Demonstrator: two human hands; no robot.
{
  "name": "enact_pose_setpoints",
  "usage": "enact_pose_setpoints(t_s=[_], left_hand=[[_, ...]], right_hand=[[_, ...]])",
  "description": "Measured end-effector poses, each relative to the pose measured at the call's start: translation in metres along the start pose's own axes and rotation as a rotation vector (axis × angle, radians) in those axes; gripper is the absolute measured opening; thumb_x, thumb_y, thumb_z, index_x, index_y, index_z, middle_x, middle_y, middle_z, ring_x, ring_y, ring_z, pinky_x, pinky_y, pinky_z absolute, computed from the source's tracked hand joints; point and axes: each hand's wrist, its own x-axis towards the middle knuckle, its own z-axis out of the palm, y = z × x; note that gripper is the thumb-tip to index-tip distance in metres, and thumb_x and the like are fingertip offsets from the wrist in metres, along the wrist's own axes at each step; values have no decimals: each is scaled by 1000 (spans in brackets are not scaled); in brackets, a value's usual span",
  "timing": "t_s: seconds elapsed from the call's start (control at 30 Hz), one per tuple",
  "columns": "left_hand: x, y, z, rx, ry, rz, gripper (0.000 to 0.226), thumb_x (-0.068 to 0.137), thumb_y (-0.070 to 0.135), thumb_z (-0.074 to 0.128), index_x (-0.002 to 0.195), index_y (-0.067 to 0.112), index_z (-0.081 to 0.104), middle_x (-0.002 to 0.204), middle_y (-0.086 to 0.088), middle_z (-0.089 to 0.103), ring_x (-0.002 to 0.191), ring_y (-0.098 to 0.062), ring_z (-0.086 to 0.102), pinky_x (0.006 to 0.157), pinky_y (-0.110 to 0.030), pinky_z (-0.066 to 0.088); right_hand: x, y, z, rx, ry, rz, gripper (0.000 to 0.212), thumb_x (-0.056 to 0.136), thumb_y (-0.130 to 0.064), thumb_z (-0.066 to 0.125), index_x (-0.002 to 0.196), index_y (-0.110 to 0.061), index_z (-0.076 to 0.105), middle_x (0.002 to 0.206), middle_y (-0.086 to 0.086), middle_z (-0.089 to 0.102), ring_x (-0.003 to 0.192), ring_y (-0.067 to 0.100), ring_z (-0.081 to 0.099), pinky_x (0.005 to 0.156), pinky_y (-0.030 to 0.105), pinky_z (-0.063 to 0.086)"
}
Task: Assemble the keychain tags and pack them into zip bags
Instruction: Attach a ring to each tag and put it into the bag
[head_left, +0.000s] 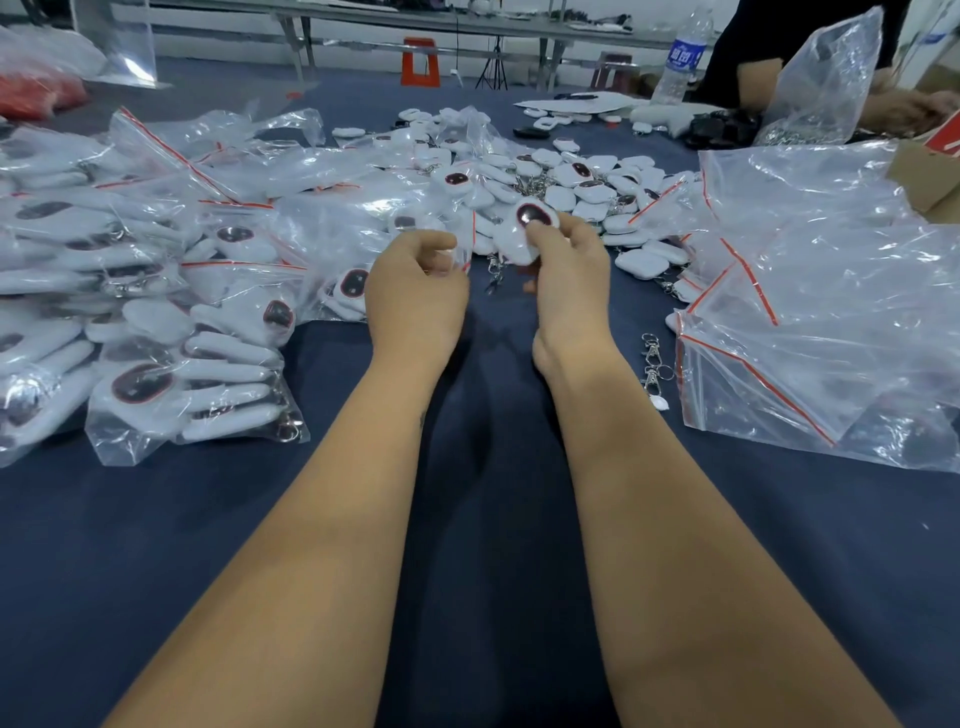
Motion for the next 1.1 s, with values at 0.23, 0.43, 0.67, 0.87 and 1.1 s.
enact_pose_setpoints(t_s=[0.23,0.43,0.67,0.87,1.1], left_hand=[[-2,3,-1,158,49,5,23,83,12,56,101,12,71,71,9,65,71,-9,60,66,-22,49],[-6,11,-4,49,191,74,11,84,16,59,82,25,64,71,14,62,69,2,59,66,-15,46],[-11,17,-5,36,196,299,7,85,16,60,85,19,66,80,7,66,76,-9,61,74,-25,50],[-16,16,-5,104,182,398,7,88,19,57,89,21,63,89,5,64,80,-10,59,76,-26,48],[-5,14,-12,-179,479,162,13,97,10,45,93,22,43,83,14,50,73,-2,54,72,-19,46]], right_hand=[[-5,-7,3,346,-158,59,17,92,7,52,89,-10,50,76,8,64,67,19,64,64,25,56],[-6,5,7,-34,-185,3,11,94,-9,57,95,-17,49,101,17,71,90,26,72,85,35,58],[-11,13,12,-425,-235,-266,9,89,-20,63,91,-29,62,88,-9,68,87,10,63,82,37,51],[-12,21,16,-581,-417,-175,23,97,-18,51,106,-19,73,110,7,66,110,24,60,94,47,50],[-16,3,4,-390,-100,-217,24,95,-13,53,109,-19,71,110,-4,68,88,1,58,86,18,45]])
